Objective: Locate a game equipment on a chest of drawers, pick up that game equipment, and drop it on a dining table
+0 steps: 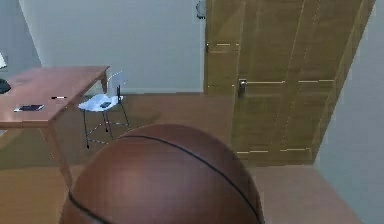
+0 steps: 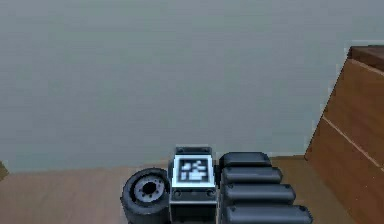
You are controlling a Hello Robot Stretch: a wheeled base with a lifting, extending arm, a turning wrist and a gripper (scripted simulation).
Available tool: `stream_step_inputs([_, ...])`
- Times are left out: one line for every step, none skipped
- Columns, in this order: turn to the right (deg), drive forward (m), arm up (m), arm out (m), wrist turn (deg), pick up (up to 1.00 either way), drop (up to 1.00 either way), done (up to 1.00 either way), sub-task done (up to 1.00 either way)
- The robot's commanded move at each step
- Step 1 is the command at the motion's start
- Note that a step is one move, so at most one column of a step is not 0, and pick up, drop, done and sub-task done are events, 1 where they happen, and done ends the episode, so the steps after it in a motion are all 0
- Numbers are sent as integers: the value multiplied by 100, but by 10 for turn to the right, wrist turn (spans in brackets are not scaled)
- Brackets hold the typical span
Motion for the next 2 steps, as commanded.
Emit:
stream_step_inputs([0,20,0,0,0,0,0,0,0])
stream_step_inputs([-180,0,0,0,0,0,0,0,0])
